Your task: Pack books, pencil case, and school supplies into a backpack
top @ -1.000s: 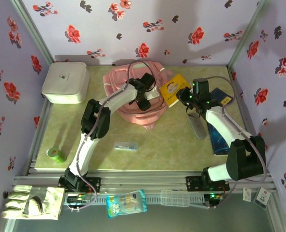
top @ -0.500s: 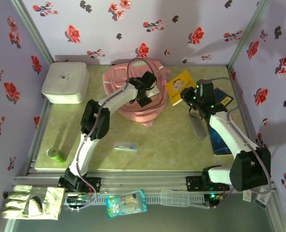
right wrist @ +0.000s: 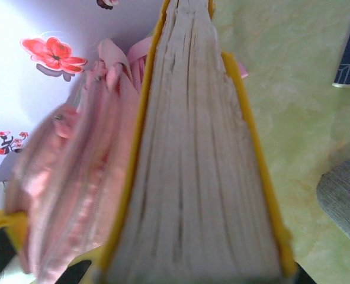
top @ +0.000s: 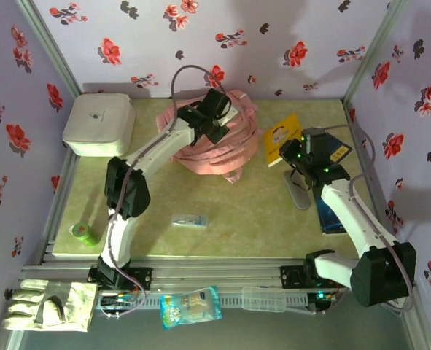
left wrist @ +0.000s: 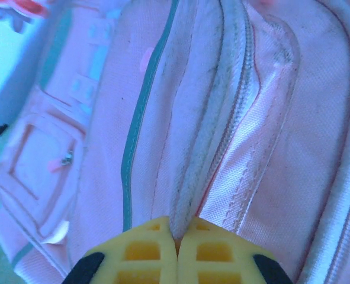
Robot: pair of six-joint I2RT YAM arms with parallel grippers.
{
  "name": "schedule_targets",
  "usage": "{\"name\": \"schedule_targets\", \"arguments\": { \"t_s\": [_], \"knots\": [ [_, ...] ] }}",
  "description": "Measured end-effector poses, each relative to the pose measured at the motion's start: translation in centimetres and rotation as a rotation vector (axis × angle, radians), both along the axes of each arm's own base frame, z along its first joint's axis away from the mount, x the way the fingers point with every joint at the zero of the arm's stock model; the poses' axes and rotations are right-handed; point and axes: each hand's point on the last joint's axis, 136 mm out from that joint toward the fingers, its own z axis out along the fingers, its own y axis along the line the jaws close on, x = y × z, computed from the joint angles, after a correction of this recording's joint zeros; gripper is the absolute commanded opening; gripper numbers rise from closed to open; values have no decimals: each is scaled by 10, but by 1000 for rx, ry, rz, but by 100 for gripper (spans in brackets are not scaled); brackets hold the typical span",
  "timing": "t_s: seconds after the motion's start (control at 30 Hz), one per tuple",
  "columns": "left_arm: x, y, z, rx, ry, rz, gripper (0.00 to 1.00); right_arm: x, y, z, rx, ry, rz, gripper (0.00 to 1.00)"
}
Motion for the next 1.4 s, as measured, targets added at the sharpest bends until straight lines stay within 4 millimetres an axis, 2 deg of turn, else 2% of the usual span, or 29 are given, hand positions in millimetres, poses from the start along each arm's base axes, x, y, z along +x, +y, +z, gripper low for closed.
{"name": "schedule_targets", "arguments": {
  "t_s": [0.17,0.37,0.47,0.6,0.73,0.87,1.03,1.17,1.4],
  "knots": [
    [2,0,32,-66,-65,23,0,-8,3,9,10,-31,30,0],
    [2,1,33,-74,-62,31,0,-18,-1,33,10,-107,31,0],
    [2,0,33,-83,-61,39,0,-18,2,35,20,-115,44,0],
    [3,0,36,-105,-63,56,0,-17,15,28,71,-110,94,0],
    [6,-2,43,-137,-74,74,0,-23,31,10,125,-83,131,0],
    [7,-3,47,-159,-77,89,0,-26,60,-9,171,-36,194,0],
    [7,-3,48,-174,-75,104,0,-17,99,-18,227,-35,269,0],
    [8,-2,48,-197,-66,124,0,1,124,-23,261,-45,292,0],
    [12,2,52,-242,-49,149,0,46,147,-40,308,-69,235,0]
  ]
}}
